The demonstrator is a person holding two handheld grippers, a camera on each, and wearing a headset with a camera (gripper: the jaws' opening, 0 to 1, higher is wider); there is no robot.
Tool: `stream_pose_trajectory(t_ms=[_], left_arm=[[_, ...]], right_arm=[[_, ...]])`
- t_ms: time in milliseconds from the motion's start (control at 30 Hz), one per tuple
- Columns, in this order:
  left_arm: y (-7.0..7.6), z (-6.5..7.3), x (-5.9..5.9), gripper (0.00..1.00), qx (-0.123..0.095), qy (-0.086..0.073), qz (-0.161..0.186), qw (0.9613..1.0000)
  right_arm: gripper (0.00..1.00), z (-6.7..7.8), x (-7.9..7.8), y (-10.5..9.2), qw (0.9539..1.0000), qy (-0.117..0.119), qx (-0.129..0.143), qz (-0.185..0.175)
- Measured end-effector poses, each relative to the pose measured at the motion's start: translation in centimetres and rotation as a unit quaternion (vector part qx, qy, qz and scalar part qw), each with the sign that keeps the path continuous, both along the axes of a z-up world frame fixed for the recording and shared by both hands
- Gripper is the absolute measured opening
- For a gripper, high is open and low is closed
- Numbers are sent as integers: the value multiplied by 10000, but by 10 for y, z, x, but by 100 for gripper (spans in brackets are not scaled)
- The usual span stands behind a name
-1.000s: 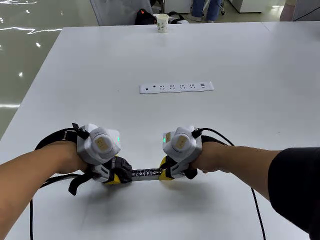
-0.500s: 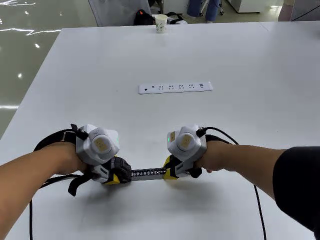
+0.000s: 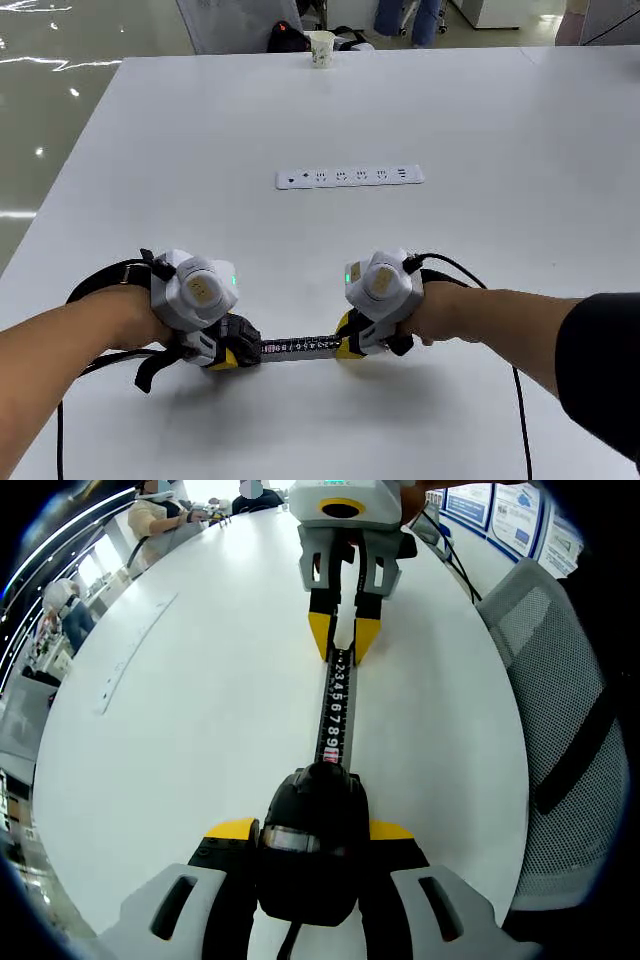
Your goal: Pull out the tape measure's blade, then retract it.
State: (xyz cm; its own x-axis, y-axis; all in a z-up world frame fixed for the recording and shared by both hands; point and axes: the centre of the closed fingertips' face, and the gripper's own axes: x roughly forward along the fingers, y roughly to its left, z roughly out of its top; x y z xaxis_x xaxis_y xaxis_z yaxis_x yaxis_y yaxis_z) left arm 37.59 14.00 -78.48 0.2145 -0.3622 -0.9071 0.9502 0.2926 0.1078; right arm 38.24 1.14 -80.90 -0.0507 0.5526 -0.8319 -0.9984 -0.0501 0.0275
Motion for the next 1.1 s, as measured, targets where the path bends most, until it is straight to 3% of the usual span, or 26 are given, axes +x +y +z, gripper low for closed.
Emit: stream_pose_trajectory(t_ms=[1100], left_arm=[[0, 0, -1, 34, 6, 22, -8, 10000]], right_arm=[[10, 2, 2, -21, 9999, 14, -88, -101]])
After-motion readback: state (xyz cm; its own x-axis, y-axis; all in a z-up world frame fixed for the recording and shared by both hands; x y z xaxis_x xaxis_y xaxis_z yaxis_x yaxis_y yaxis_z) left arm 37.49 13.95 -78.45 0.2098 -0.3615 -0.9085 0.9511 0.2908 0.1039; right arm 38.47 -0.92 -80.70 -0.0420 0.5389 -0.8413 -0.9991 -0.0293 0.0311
